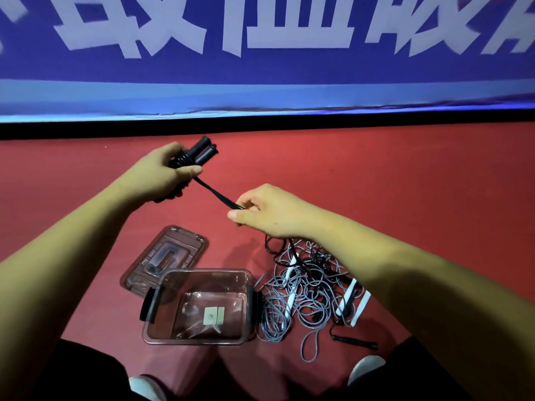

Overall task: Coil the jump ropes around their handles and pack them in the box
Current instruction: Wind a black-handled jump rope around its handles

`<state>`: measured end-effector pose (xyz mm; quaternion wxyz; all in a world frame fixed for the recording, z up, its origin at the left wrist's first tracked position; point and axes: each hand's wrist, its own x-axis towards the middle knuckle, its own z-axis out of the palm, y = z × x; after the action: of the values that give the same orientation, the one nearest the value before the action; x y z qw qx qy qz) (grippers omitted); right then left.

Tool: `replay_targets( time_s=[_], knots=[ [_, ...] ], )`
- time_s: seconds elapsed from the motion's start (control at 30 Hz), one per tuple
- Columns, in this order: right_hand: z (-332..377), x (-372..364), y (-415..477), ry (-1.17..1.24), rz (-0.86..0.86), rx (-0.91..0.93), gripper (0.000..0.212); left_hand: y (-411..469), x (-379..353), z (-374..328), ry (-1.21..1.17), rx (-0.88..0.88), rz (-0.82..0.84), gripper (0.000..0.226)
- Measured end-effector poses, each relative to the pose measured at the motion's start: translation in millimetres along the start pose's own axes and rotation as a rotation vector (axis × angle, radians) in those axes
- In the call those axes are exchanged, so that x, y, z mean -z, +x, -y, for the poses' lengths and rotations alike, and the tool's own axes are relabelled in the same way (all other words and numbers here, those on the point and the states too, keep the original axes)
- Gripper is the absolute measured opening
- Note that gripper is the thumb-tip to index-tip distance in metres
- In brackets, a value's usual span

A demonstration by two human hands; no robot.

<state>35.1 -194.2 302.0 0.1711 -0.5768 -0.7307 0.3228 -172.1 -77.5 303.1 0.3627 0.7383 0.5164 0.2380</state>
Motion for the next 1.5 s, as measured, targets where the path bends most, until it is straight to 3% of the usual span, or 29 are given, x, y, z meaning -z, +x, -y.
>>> replay_targets(
  time_s=[0.2,0.37,0.5,0.63,0.97,1.2,1.37,1.5],
  knots=[
    [3,7,-6,-0.125,-0.04,0.046,0.017,-6,-9,4,0.333,-0.052,0.217,0.018],
    [7,24,-5,-0.188,-0.144,0.048,0.021,-17,-33,-5,0.27,-0.017,0.413,0.007],
    [-2,45,-7,-0.145,-0.272,0.027,0.022,-24,-36,-17,0.179,-0.066,0.405,0.01],
    [-12,51,-9,-0.147,-0.281,0.002,0.022,-22,-28,-20,0.18,-0.074,0.38,0.008],
    [-12,49,-7,-0.135,-0.276,-0.001,0.025,-26,-40,-16,0.616,-0.192,0.428,0.021],
    [-7,34,9,-0.156,-0.288,0.048,0.032,-45,-67,-35,0.666,-0.266,0.582,0.013],
    [-17,38,14,-0.117,-0.328,-0.011,0.03,-52,-74,-39,0.679,-0.287,0.475,0.052],
    [-28,45,16,-0.075,-0.344,-0.064,0.027,-54,-71,-39,0.586,-0.327,0.417,0.033]
  ],
)
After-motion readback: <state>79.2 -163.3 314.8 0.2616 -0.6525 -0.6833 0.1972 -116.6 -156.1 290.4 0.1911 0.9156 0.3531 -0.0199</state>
